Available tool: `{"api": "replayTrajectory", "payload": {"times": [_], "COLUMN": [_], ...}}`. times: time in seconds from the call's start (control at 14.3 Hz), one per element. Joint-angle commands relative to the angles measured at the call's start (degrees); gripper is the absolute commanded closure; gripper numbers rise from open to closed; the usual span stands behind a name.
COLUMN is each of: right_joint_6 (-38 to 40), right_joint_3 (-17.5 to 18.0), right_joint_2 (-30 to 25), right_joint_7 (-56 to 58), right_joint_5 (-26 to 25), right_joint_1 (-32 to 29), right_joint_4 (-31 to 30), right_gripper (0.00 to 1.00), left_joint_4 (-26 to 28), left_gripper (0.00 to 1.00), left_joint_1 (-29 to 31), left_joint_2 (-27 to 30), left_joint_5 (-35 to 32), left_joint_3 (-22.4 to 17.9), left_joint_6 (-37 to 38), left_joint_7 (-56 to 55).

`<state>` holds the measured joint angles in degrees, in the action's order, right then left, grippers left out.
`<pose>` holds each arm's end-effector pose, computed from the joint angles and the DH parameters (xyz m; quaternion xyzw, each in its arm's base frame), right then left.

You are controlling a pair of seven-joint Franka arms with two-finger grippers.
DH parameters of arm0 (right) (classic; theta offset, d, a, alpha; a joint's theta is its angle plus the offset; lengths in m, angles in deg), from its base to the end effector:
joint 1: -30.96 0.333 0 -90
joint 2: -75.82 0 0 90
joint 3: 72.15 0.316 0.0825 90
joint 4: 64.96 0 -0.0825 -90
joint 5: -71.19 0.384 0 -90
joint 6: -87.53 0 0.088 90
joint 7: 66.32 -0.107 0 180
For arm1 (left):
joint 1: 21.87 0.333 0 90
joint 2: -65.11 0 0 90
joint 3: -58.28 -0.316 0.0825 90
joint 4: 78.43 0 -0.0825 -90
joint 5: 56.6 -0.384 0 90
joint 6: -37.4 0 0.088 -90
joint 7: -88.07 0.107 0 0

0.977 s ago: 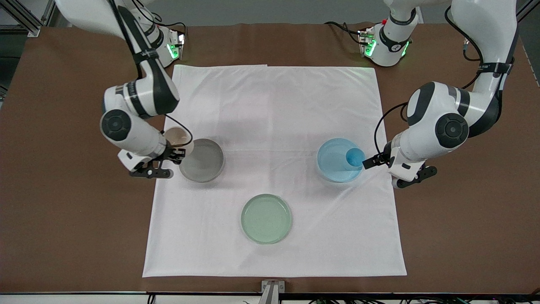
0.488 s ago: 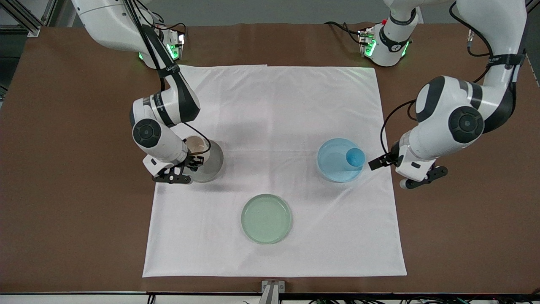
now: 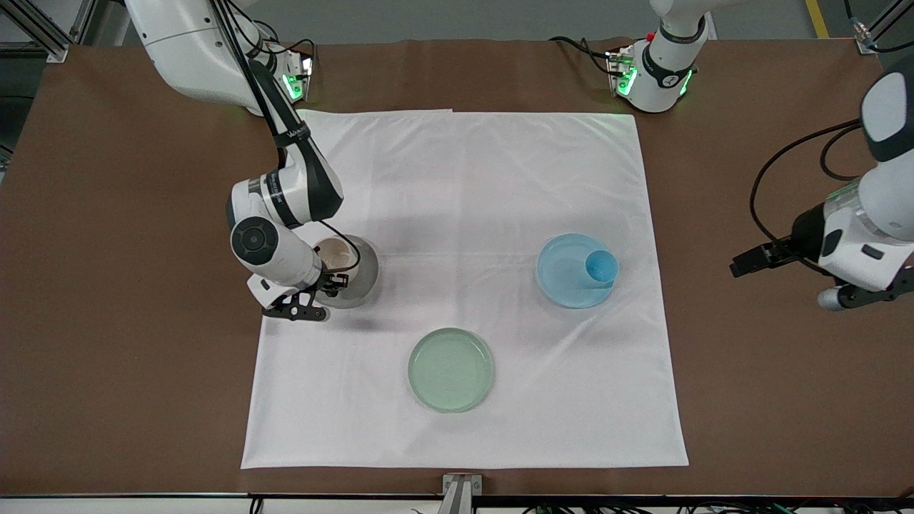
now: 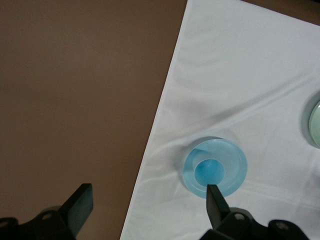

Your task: Place blue cup in blue plate and white mug in gray plate

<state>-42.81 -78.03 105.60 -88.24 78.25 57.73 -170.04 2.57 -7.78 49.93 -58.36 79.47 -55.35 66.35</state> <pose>0.5941 0.2342 0.2419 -0.9981 0.0448 0.0419 0.0048 0.6295 -0.0465 0.5546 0.9906 0.1309 -0.0284 0.0259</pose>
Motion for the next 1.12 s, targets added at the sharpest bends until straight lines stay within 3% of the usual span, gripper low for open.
{"api": "replayTrajectory", "payload": {"times": [0.0, 0.14, 0.21, 0.28, 0.35, 0.42, 0.63, 0.84, 1.05], "right_joint_6": [0.3, 0.5, 1.0, 1.1, 2.9, 6.4, 19.2, 31.9, 38.3], "right_joint_3": [0.1, 0.1, 0.1, 0.1, 0.0, -0.1, -1.0, -1.1, -1.1], "right_joint_2": [1.2, 1.4, 1.1, 0.5, -1.0, -3.2, -12.4, -22.8, -31.1], "right_joint_7": [0.1, 0.1, 0.2, 0.3, 0.6, 0.9, 1.0, 2.7, 8.5], "right_joint_5": [1.1, 1.1, 1.1, 1.0, 1.0, 1.0, 0.4, 0.2, 0.1], "right_joint_1": [0.0, 0.3, 0.3, 0.2, 0.0, -0.4, -1.5, -6.4, -12.7], "right_joint_4": [1.1, 1.2, 1.3, 1.5, 1.4, 1.5, 1.5, 0.8, -1.9], "right_gripper": [0.93, 0.85, 0.62, 0.26, 0.0, 0.0, 0.0, 0.0, 0.0], "left_joint_4": [-2.8, -3.3, -3.2, -3.2, -2.7, -1.3, 5.9, 12.9, 15.2], "left_gripper": [0.0, 0.0, 0.0, 0.0, 0.0, 0.0, 0.0, 0.0, 0.0], "left_joint_1": [0.3, 0.2, 0.5, 1.1, 0.9, 0.4, -12.6, -18.5, -19.5], "left_joint_2": [1.5, 4.1, 5.7, 6.7, 8.2, 9.5, 15.2, 20.9, 23.2], "left_joint_5": [-1.1, -1.5, -2.5, -2.7, -2.6, -2.4, 2.0, 2.5, 2.3], "left_joint_3": [0.5, 0.3, 0.3, 0.5, 0.3, -0.6, -15.8, -19.1, -19.7], "left_joint_6": [5.9, 7.7, 7.8, 7.9, 8.0, 8.0, 7.8, 7.3, 7.1], "left_joint_7": [1.2, 3.8, 5.5, 7.6, 10.3, 12.8, 15.8, 12.7, 11.1]}}
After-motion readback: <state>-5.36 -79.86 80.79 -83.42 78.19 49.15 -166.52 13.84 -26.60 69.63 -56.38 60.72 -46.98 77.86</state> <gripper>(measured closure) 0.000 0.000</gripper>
